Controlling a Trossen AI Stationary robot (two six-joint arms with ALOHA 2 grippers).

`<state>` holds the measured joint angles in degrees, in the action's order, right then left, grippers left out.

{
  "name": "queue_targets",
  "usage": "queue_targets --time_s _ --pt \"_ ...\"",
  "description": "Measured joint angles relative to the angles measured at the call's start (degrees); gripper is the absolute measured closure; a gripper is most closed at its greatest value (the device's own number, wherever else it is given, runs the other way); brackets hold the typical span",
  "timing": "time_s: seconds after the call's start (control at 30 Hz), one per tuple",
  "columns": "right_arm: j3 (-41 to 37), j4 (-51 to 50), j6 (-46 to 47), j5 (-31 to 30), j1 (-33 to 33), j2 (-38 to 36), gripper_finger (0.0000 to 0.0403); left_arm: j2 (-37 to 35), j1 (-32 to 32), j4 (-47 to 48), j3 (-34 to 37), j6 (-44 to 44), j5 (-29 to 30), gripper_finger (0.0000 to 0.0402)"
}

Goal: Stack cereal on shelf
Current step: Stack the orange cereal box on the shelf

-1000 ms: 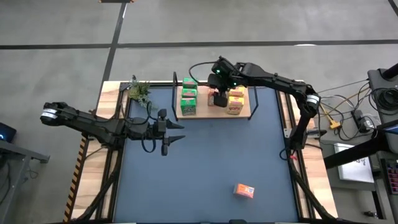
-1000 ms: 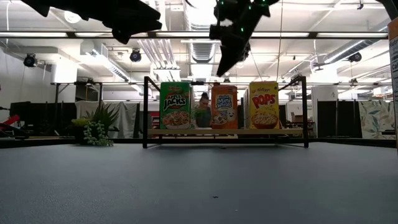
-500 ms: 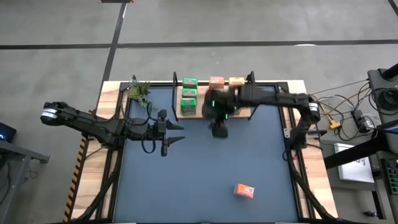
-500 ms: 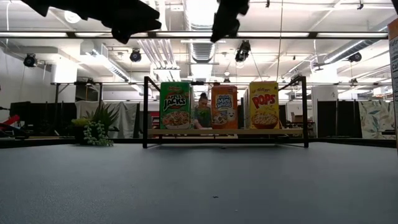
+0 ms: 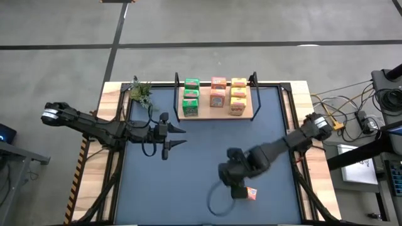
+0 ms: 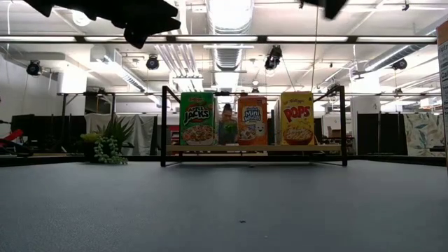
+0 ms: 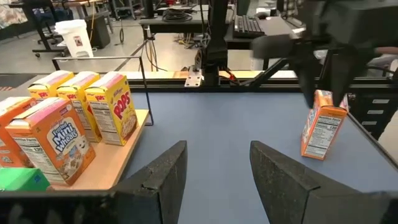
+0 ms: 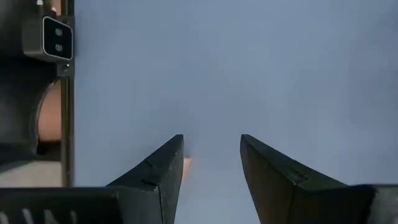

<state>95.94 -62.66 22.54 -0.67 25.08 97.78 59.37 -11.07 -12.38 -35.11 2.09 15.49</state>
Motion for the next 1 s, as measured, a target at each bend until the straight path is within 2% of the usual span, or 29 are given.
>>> queue_targets --time_s 0.07,0.17,0.5,0.7,1.0 --pt "-0.1 -0.9 6.4 -2.6 2.7 0.0 0.0250 0.0 0.0 0.1 -0.1 0.2 0.0 0.0242" --pt "-0.1 -2.5 15.4 -3.5 4.8 -0.1 0.0232 0.0 0.0 -0.1 -0.6 0.2 0.0 0.0242" --pt "-0.5 -7.3 30.8 -3.9 12.8 -0.1 0.0168 0.1 -0.9 -0.2 -0.8 1.2 0.0 0.0242" --pt "-1.1 -7.0 36.4 -5.3 15.4 0.4 0.0147 0.1 -1.3 -0.3 -0.8 0.9 0.0 0.0243" --pt "-3.5 -6.0 36.4 -5.5 17.3 3.5 0.0142 0.1 -1.3 -0.5 -0.8 0.4 0.0 0.0251"
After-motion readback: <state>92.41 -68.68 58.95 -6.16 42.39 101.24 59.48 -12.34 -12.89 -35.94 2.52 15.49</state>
